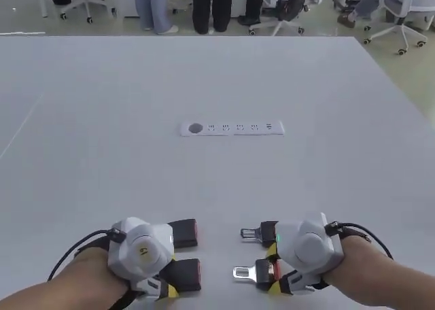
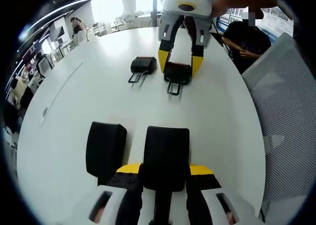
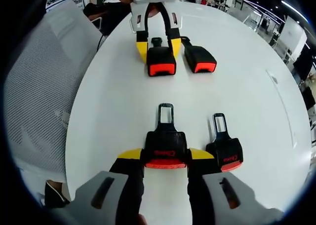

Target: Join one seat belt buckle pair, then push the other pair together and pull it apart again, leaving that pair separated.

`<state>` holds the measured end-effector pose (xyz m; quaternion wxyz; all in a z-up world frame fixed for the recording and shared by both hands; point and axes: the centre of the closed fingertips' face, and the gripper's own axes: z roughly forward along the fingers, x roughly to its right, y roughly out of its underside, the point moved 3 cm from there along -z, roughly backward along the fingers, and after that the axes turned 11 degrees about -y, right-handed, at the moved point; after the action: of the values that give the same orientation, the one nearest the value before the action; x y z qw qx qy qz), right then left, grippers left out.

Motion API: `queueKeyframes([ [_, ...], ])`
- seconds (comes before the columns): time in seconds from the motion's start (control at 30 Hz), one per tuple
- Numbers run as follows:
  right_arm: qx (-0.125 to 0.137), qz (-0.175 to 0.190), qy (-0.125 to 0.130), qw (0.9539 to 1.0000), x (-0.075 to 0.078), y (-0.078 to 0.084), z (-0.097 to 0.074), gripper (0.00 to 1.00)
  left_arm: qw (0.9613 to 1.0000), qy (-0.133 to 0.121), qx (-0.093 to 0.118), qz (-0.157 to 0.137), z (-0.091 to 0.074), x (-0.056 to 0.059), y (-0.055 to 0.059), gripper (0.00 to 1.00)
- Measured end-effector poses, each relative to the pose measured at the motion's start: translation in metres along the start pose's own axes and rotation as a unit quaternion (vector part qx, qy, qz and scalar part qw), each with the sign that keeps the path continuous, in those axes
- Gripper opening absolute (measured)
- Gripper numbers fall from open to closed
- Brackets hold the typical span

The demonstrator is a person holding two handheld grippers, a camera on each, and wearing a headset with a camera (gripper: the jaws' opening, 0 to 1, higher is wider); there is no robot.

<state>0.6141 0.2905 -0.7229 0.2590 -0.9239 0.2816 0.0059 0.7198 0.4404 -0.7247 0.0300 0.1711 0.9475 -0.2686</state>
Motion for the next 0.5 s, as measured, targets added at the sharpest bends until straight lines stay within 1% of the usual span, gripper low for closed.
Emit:
queueKeyframes([
  [0.1,-0.004,-0.004,-0.003,1.0000,-0.0009,-0.0005,0.0006,0.32,1.0000,-0.001,-0.001,-0.002,0.0001,0.0002,0.0004,0.34],
  [0.2,-0.006,-0.003,-0.004,1.0000,-0.0011,-0.0004,0.0008,0.32,0.9999,0.001,0.001,0.010,-0.0001,0.0016,0.0001,0.34],
  [0.4,-0.008,0.003,0.001,1.0000,0.0002,-0.0029,0.0021,0.31,0.9999,0.002,0.001,0.010,-0.0001,0.0024,-0.0002,0.34],
  [0.5,-0.005,0.004,0.001,1.0000,-0.0003,-0.0068,0.0043,0.31,1.0000,0.001,0.002,0.009,0.0003,0.0020,-0.0007,0.34],
])
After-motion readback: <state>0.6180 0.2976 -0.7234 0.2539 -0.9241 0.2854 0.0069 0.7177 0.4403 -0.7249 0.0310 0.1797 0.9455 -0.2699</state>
